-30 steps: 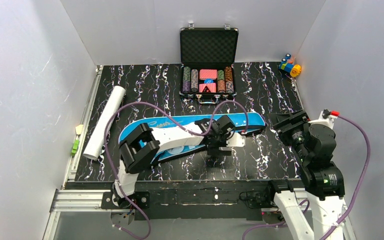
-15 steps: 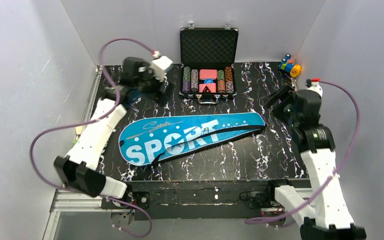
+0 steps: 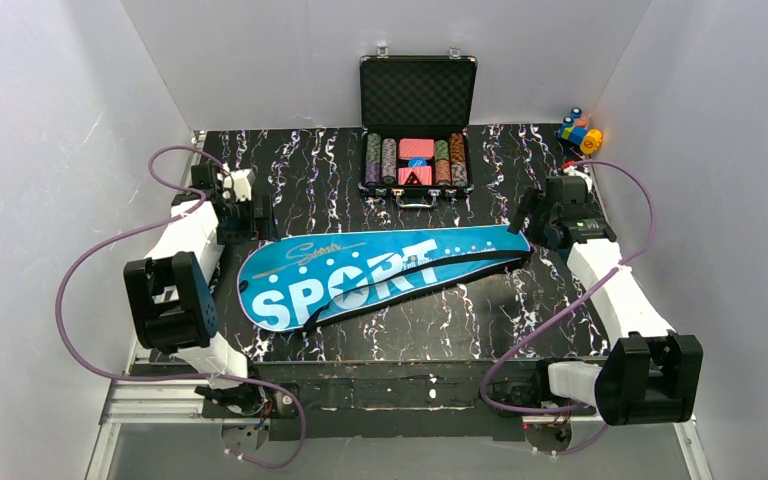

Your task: Pack up the badminton gear

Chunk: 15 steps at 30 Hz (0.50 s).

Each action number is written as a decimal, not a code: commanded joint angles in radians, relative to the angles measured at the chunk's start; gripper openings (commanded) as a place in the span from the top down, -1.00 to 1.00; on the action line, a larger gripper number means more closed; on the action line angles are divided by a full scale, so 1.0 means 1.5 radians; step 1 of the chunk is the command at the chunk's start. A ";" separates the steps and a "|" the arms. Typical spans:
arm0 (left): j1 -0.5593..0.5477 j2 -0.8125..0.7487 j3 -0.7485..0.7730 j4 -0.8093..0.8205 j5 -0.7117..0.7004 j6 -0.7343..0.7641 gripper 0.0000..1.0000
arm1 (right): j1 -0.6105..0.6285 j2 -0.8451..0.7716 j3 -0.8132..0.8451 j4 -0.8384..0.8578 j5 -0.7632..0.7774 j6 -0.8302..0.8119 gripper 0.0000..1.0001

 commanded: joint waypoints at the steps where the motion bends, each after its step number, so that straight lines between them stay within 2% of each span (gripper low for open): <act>1: -0.001 -0.023 -0.011 0.031 0.014 -0.015 -0.97 | -0.004 -0.007 -0.010 0.101 -0.057 -0.035 -0.88; 6: 0.003 -0.065 -0.061 0.096 0.056 -0.016 -0.97 | -0.005 -0.054 -0.092 0.177 -0.059 -0.058 -0.88; 12: 0.003 -0.133 -0.185 0.287 0.046 -0.067 -0.97 | -0.008 -0.098 -0.245 0.377 0.123 -0.056 -0.88; 15: 0.003 -0.163 -0.259 0.399 0.020 -0.104 -0.97 | -0.011 -0.119 -0.339 0.501 0.160 -0.080 -0.88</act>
